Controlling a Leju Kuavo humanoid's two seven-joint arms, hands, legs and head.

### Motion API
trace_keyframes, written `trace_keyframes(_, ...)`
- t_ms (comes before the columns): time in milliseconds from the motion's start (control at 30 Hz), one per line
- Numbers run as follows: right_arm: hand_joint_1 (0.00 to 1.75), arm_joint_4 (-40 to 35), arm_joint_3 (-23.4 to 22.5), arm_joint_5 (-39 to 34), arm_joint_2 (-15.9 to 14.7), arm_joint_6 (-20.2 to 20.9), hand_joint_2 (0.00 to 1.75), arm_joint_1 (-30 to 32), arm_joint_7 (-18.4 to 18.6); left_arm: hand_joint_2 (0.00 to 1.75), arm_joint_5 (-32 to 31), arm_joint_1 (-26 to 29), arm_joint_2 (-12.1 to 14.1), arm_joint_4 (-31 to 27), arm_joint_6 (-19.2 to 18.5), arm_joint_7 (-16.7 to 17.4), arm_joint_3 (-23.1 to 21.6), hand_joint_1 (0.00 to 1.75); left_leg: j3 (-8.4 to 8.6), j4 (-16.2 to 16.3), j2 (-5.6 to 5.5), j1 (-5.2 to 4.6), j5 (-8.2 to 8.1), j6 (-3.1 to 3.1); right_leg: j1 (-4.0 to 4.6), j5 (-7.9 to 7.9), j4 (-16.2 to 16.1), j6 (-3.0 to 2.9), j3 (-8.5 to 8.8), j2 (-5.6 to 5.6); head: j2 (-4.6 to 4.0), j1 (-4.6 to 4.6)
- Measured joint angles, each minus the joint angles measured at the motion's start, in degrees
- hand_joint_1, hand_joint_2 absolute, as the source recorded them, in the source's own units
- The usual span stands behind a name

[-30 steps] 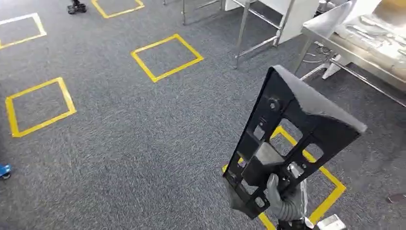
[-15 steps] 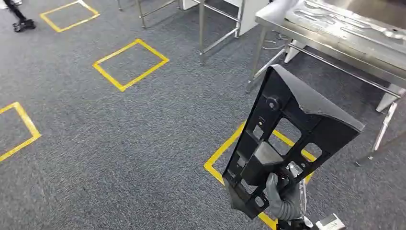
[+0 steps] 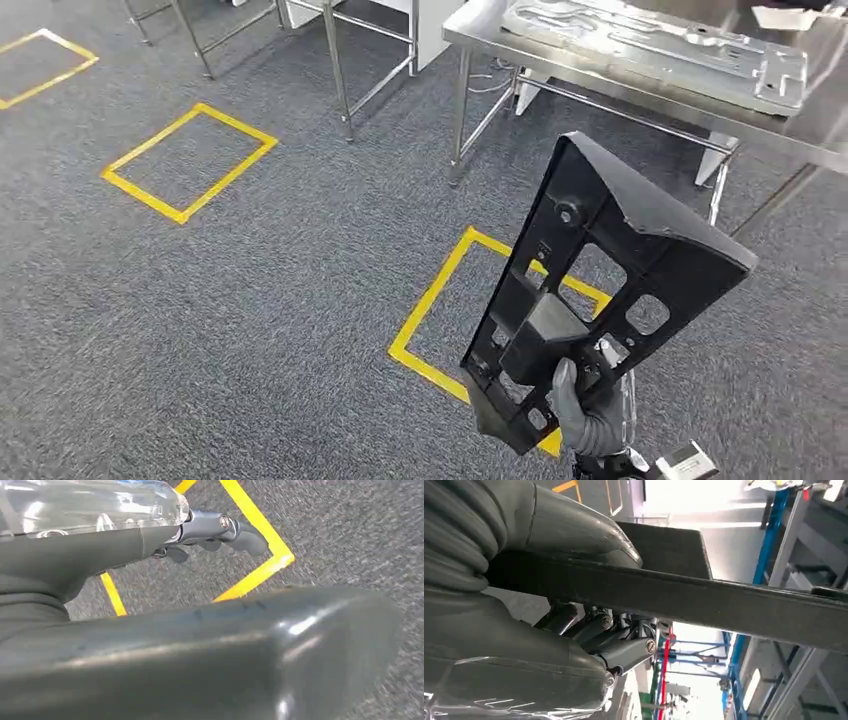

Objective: Take the parts from the cabinet and place them on the table.

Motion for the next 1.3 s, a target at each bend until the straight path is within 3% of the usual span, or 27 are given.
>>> trace_keyframes(33, 1.75, 0.00, -0.02, 0.02, 0.00, 0.04, 1.75, -0.20, -0.02, 0.00, -0.02, 0.02, 0.04, 0.00, -0.02, 0.00, 0.00, 0.00, 0.10, -0.23, 0.52, -0.07, 0.00, 0.41, 0.48, -1.31, 1.91, 0.19, -0.90, -3.49, 0.00, 0.02)
trace_keyframes(67, 1.75, 0.04, -0.02, 0.09, 0.00, 0.22, 1.75, -0.57, 0.04, 0.00, -0.04, 0.07, 0.04, 0.00, -0.02, -0.04, 0.00, 0.00, 0.04, -0.25, 1.43, -0.28, 0.02, 0.62, 0.48, -3.61, 6.04, 0.41, -3.10, -5.89, 0.00, 0.02)
trace_keyframes(133, 1.75, 0.24, -0.02, 0.15, 0.04, 0.33, 1.75, -0.76, 0.15, 0.00, -0.13, 0.16, 0.04, 0.00, -0.13, -0.09, 0.00, 0.00, 0.04, -0.23, 3.12, -0.56, -0.15, 0.79, 0.36, -7.22, 15.18, 0.62, -7.75, -7.46, 0.00, 0.02)
trace_keyframes(167, 1.75, 0.35, -0.04, 0.28, 0.09, 0.33, 1.75, -0.77, 0.26, 0.00, -0.20, 0.21, 0.13, 0.00, -0.43, -0.13, 0.00, 0.00, 0.07, -0.20, 4.00, -0.61, -0.26, 0.81, 0.34, -7.49, 17.62, 0.66, -9.06, -7.57, 0.00, 0.00)
trace_keyframes(200, 1.75, 0.42, -0.13, 0.41, 0.09, 0.31, 1.75, -0.75, 0.48, 0.00, -0.48, 0.26, 0.20, 0.00, -0.76, -0.15, -0.02, 0.00, 0.20, -0.20, 4.93, -0.63, -0.40, 0.79, 0.34, -6.23, 16.77, 0.63, -8.70, -7.65, 0.00, 0.02)
trace_keyframes(233, 1.75, 0.42, -0.22, 0.57, 0.09, 0.28, 1.75, -0.75, 0.55, 0.00, -0.54, 0.22, 0.20, 0.00, -1.11, -0.20, -0.02, 0.00, 0.34, -0.20, 5.57, -0.65, -0.50, 0.69, 0.36, -4.29, 13.79, 0.50, -7.15, -7.84, 0.00, 0.02)
trace_keyframes(267, 1.75, 0.39, -0.33, 0.76, 0.11, 0.24, 1.75, -0.76, 0.59, 0.00, -0.61, 0.14, 0.20, 0.00, -1.38, -0.22, -0.02, 0.00, 0.62, -0.21, 6.27, -0.67, -0.67, 0.53, 0.44, -1.59, 8.17, 0.22, -4.09, -8.42, 0.00, 0.02)
trace_keyframes(300, 1.75, 0.37, -0.39, 0.92, 0.13, 0.24, 1.75, -0.75, 0.61, 0.00, -0.66, 0.07, 0.20, -0.02, -1.60, -0.26, -0.04, 0.00, 0.97, -0.21, 6.90, -0.70, -0.90, 0.33, 0.64, 0.57, 2.43, -0.21, -0.83, -10.05, 0.00, 0.02)
trace_keyframes(333, 1.75, 0.28, -0.44, 1.07, 0.17, 0.16, 1.75, -0.83, 0.72, 0.00, -0.72, 0.07, 0.20, -0.02, -1.81, -0.44, -0.07, 0.00, 1.25, -0.22, 7.46, -0.83, -1.09, 0.05, 1.22, -0.07, -0.56, -0.86, 0.55, -13.17, 0.00, 0.02)
trace_keyframes(367, 1.75, 0.13, -0.44, 1.40, 0.24, 0.02, 1.75, -0.81, 0.98, 0.00, -0.72, 0.10, 0.22, -0.02, -1.92, -0.59, -0.07, 0.00, 1.20, -0.16, 7.88, -1.18, -1.35, -0.35, 1.35, 0.18, -0.68, -1.26, 0.62, -13.28, 0.00, 0.02)
trace_keyframes(467, 1.75, 0.07, -0.87, 3.69, 0.59, -2.09, 1.75, -0.59, 2.51, 0.00, -0.87, -0.11, 0.26, -0.02, -2.16, -0.48, -0.17, 0.00, 1.92, -0.55, 9.51, -1.08, -1.56, -1.24, 1.61, 0.06, -0.49, -1.90, 0.28, -11.09, 0.00, 0.02)
trace_keyframes(500, 1.75, 0.04, -0.98, 4.27, 0.70, -2.65, 1.75, -0.49, 2.87, 0.00, -0.92, -0.20, 0.28, -0.02, -2.27, -0.46, -0.20, 0.00, 1.92, -0.36, 9.27, -1.18, -1.95, -1.70, 0.96, 0.46, -1.13, -2.35, 0.71, -10.47, 0.00, 0.00)
trace_keyframes(567, 1.75, 0.09, -1.16, 5.47, 1.07, -3.72, 1.75, -0.59, 3.78, 0.00, -0.90, -0.18, 0.42, -0.07, -2.53, -0.39, -0.22, 0.00, 0.63, 3.16, 3.45, -0.82, -4.18, -2.07, 0.74, 0.37, -1.30, -2.93, 0.84, -9.85, 0.00, 0.00)
trace_keyframes(600, 1.75, 0.09, -1.16, 6.18, 1.31, -4.17, 1.75, -0.62, 4.32, 0.00, -0.88, -0.08, 0.42, -0.07, -2.73, -0.35, -0.24, 0.00, -1.55, 7.71, 2.26, -0.83, -6.58, -2.13, 0.75, 0.31, -1.29, -3.18, 0.90, -9.45, 0.00, 0.00)
trace_keyframes(667, 1.75, 0.20, -1.16, 7.37, 1.49, -5.16, 1.75, -0.51, 5.18, 0.00, -0.76, 0.13, 0.57, -0.07, -3.08, 0.00, -0.28, 0.00, -6.35, 16.79, 2.15, -0.84, -9.90, -2.31, 0.99, 0.16, -1.21, -3.44, 0.97, -8.49, 0.00, 0.00)
trace_keyframes(700, 1.75, 0.33, -1.18, 7.79, 1.51, -5.65, 1.75, -0.45, 5.67, 0.00, -0.70, 0.23, 0.57, -0.07, -3.28, 0.13, -0.33, 0.00, -7.82, 18.94, 2.15, -0.84, -9.95, -2.35, 1.04, 0.07, -1.16, -3.51, 1.06, -8.05, 0.00, 0.00)
trace_keyframes(733, 1.75, 0.46, -1.24, 8.15, 1.51, -5.94, 1.75, -0.45, 5.99, 0.00, -0.68, 0.34, 0.57, -0.07, -3.43, 0.22, -0.35, 0.00, -7.93, 17.98, 2.16, -0.83, -8.19, -2.33, 1.05, -0.06, -1.09, -3.43, 1.23, -7.59, 0.00, 0.00)
trace_keyframes(767, 1.75, 0.57, -1.27, 8.46, 1.51, -6.16, 1.75, -0.45, 6.23, 0.00, -0.70, 0.36, 0.57, -0.07, -3.56, 0.35, -0.39, 0.00, -6.79, 14.82, 2.16, -0.83, -5.45, -2.26, 1.04, -0.24, -1.00, -3.40, 1.45, -7.24, 0.00, 0.00)
trace_keyframes(833, 1.75, 0.70, -1.33, 9.14, 1.55, -6.67, 1.75, -0.46, 6.69, 0.00, -0.81, 0.33, 0.76, -0.07, -4.04, 0.42, -0.52, 0.00, -2.70, 4.66, 2.11, -0.84, 0.66, -1.76, 1.04, -0.80, -0.58, -3.00, 1.92, -6.74, 0.00, 0.00)
trace_keyframes(900, 1.75, 0.70, -1.51, 10.27, 1.55, -7.61, 1.75, -0.58, 6.82, 0.00, -1.03, 0.24, 0.85, -0.07, -4.42, 0.48, -0.68, 0.00, -1.22, 0.83, 2.03, -1.17, -0.06, -1.00, 1.44, -1.25, 0.10, -2.37, 1.50, -6.48, 0.00, 0.00)
trace_keyframes(1000, 1.75, 0.57, -1.75, 12.29, 1.53, -9.27, 1.75, -1.01, 7.39, 0.00, -1.27, 0.11, 0.92, -0.07, -5.12, 0.57, -1.07, 0.00, -1.44, 0.92, 2.04, -1.32, 0.04, 0.00, 1.22, -1.15, -0.26, -1.48, 1.49, -6.50, 0.00, 0.00)
trace_keyframes(1067, 1.75, 0.16, -1.97, 13.20, 1.49, -10.03, 1.75, -1.51, 7.69, 0.00, -1.42, 0.19, 0.92, -0.07, -5.55, 0.66, -1.22, 0.00, -0.75, 0.04, 2.19, -0.89, 0.36, 0.70, 1.11, -2.51, 1.68, -0.83, 0.92, -6.99, 0.00, 0.02)
trace_keyframes(1133, 1.75, -0.22, -2.31, 13.81, 1.29, -10.71, 1.75, -2.78, 7.93, 0.00, -1.66, 0.11, 0.94, -0.07, -5.97, 0.66, -1.38, 0.00, -0.67, 0.04, 2.35, -0.93, 0.21, 1.06, 0.80, -6.54, 9.88, -0.33, -3.48, -7.24, 0.00, 0.02)
trace_keyframes(1200, 1.75, -0.28, -2.89, 14.41, 1.00, -11.19, 1.75, -3.55, 8.46, 0.00, -1.71, 0.10, 0.94, -0.07, -6.19, 0.66, -1.44, 0.00, -0.53, 0.07, 2.38, -0.96, -0.05, 1.18, 0.57, -8.39, 17.20, 0.01, -7.84, -7.33, 0.00, 0.02)
trace_keyframes(1233, 1.75, -0.28, -3.17, 14.60, 0.83, -11.34, 1.75, -3.86, 8.79, 0.00, -1.73, 0.15, 0.96, -0.07, -6.36, 0.72, -1.46, 0.00, -0.30, 0.07, 2.36, -0.96, -0.21, 1.13, 0.43, -7.24, 17.29, 0.11, -8.33, -7.40, 0.00, 0.02)
trace_keyframes(1267, 1.75, -0.28, -3.50, 14.82, 0.52, -11.47, 1.75, -4.41, 9.18, 0.00, -1.75, 0.21, 0.96, -0.07, -6.47, 0.85, -1.55, 0.00, 0.02, 0.07, 2.33, -0.96, -0.42, 1.02, 0.38, -4.93, 14.79, 0.07, -7.45, -7.50, 0.00, 0.02)
trace_keyframes(1300, 1.75, -0.31, -3.85, 15.08, 0.28, -11.54, 1.75, -5.30, 9.77, 0.00, -1.84, 0.21, 0.96, -0.07, -6.54, 1.01, -1.64, 0.00, 0.47, 0.08, 2.33, -0.96, -0.71, 0.86, 0.35, -1.65, 9.74, -0.08, -5.26, -7.59, 0.00, 0.02)
